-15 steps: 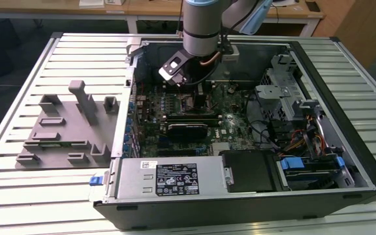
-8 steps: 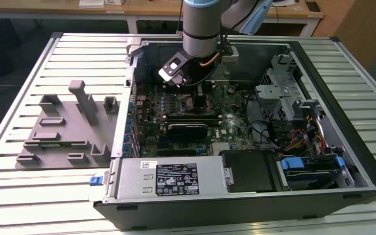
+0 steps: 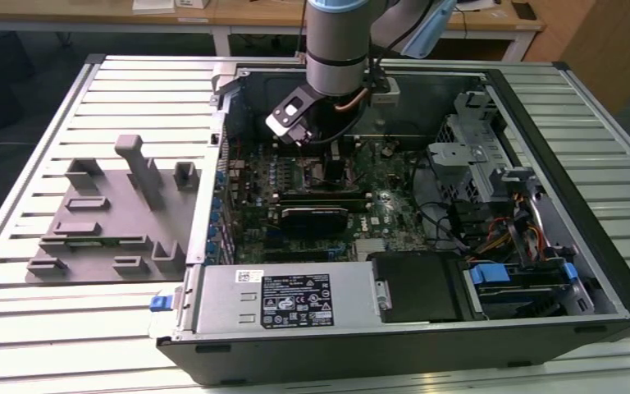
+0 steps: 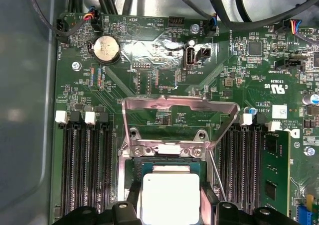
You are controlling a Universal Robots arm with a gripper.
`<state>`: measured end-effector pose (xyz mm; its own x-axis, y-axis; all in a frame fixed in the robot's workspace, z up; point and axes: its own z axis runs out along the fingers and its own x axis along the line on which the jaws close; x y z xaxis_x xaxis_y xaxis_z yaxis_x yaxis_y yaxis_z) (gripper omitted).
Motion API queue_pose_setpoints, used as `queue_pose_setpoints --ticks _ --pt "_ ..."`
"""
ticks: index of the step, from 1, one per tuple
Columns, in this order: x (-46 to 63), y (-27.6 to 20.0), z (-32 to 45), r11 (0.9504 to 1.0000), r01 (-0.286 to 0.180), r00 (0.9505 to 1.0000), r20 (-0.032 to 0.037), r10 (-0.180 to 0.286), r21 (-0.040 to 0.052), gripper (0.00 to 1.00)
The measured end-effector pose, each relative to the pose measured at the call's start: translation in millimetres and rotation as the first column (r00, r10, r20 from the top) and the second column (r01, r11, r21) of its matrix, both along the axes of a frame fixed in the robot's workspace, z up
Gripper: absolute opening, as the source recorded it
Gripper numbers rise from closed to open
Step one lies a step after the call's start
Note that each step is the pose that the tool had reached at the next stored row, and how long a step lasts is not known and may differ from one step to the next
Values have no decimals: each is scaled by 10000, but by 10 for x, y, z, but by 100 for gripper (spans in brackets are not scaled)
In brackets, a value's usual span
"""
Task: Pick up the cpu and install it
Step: 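Place the cpu into insertion slot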
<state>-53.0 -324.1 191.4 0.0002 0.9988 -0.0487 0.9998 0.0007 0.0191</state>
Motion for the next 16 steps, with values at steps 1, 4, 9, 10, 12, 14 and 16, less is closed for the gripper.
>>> queue_pose_setpoints --ticks 1,4,9,10,12,14,16 --pt "0 2 0 10000 0 10000 0 0 1 55" --pt "2 4 0 10000 0 10000 0 0 1 55" --pt "12 4 0 10000 0 10000 -1 0 1 55" --pt "14 4 0 10000 0 10000 -1 0 1 55" --pt "14 4 0 10000 1 10000 0 -1 1 55" --pt "15 5 0 10000 0 10000 0 0 2 55" --pt "16 5 -2 10000 0 10000 4 0 6 55"
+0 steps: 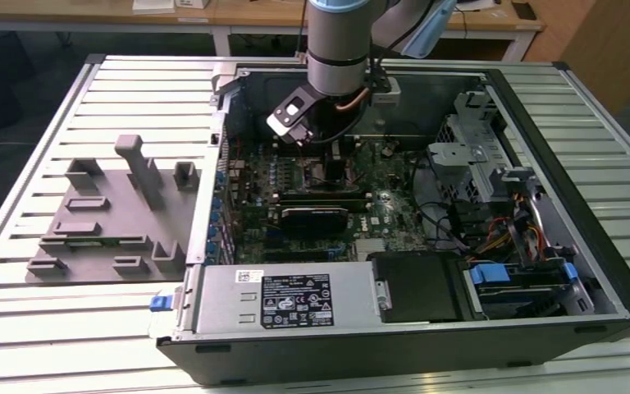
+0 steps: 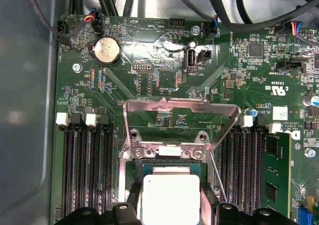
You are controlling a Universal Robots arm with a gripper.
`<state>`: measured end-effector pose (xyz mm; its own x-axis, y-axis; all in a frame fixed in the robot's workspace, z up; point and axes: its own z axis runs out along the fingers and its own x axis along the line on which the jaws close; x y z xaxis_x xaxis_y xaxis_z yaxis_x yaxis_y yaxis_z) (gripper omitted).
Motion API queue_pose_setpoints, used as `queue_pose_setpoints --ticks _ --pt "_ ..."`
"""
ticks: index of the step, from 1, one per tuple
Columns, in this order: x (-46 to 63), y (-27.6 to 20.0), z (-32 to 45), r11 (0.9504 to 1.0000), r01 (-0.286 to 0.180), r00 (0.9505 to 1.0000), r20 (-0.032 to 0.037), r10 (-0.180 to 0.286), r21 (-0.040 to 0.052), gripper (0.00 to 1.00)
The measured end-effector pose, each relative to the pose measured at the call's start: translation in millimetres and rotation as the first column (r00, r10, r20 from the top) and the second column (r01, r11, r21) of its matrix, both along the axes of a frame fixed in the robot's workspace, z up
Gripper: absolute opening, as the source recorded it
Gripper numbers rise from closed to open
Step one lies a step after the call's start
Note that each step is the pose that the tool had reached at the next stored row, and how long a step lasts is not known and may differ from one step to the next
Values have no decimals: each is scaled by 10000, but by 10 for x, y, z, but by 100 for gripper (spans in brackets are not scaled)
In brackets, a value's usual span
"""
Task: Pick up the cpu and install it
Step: 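Place the cpu into insertion slot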
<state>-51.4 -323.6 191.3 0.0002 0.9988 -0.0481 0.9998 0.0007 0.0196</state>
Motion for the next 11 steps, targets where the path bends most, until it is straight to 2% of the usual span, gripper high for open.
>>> queue_pose_setpoints --ticks 2,3,8,11 --pt "2 2 -3 10000 -1 10000 4 1 7 55" --pt "1 1 -2 10000 -1 10000 1 1 3 61" --pt "-1 -1 6 10000 -1 10000 -5 1 -3 61" --pt "-6 -1 25 10000 0 10000 -4 0 24 61"
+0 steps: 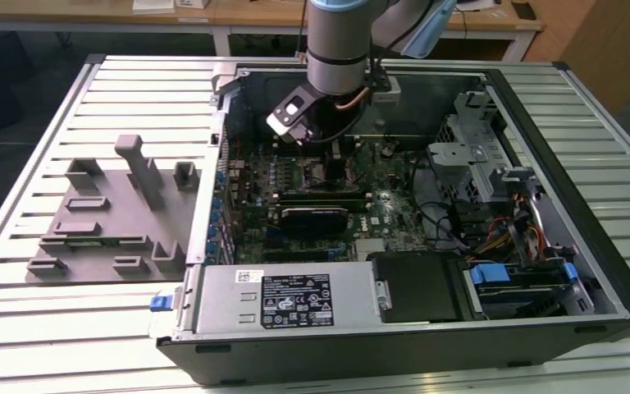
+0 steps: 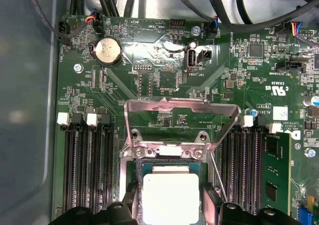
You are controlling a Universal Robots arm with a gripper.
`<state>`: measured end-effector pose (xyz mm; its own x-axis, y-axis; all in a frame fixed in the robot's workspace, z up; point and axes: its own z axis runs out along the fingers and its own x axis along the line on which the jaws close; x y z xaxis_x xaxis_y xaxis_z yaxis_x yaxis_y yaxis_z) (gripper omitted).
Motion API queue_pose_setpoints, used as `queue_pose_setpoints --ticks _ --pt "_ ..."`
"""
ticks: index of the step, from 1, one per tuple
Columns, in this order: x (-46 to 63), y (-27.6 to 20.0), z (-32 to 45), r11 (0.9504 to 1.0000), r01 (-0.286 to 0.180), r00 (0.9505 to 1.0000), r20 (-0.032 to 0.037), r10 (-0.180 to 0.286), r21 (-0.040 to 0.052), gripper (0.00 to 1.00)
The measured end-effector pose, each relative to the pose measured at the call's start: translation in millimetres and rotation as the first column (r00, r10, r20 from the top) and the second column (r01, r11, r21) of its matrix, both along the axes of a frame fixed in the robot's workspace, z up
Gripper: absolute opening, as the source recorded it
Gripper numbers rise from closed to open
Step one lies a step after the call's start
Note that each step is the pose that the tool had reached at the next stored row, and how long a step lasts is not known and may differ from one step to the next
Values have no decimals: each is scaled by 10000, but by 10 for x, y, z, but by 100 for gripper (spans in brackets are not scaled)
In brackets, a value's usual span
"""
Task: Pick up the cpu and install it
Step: 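Place the cpu into insertion slot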
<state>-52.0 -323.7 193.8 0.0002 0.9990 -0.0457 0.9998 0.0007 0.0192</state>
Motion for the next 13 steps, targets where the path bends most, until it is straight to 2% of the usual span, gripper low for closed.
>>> queue_pose_setpoints --ticks 9,13 --pt "-26 0 10 10000 41 10000 1 -41 84 61" --pt "-27 0 8 9999 56 10000 1 -56 88 61"
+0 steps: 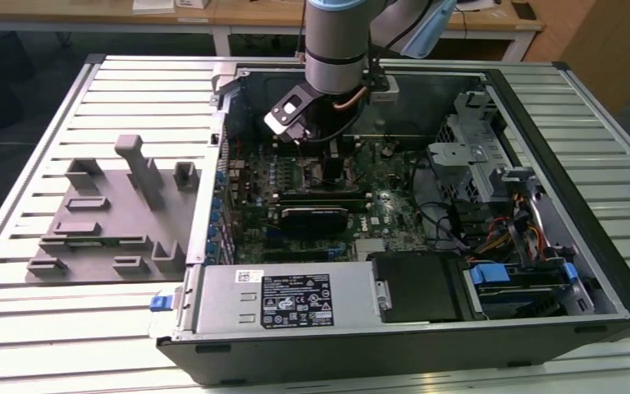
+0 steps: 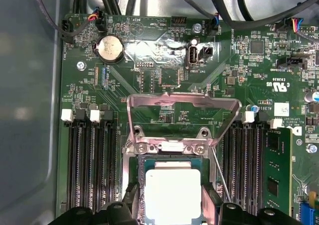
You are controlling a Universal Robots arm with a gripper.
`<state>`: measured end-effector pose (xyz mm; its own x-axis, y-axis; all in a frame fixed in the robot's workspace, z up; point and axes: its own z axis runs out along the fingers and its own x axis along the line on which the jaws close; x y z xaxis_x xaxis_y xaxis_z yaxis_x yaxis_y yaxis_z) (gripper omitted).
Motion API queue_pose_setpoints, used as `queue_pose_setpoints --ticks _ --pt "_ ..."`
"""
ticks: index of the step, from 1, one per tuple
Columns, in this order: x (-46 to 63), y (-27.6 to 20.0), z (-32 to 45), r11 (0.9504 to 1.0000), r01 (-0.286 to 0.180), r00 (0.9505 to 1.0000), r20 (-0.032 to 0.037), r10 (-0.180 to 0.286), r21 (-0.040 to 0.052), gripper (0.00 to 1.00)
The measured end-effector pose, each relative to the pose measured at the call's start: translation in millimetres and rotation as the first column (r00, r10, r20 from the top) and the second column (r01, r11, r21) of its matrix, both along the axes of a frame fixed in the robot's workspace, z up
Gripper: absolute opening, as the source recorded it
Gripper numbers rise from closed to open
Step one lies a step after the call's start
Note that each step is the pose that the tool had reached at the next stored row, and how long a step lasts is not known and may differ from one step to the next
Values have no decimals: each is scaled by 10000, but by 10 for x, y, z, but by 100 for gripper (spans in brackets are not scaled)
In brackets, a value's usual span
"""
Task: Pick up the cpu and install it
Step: 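Place the cpu into insertion slot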
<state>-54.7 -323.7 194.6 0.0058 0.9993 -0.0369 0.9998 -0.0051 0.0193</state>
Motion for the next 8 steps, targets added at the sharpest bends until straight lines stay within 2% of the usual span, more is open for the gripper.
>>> queue_pose_setpoints --ticks 8 --pt "0 0 -1 10000 23 10000 -1 -23 -1 60"
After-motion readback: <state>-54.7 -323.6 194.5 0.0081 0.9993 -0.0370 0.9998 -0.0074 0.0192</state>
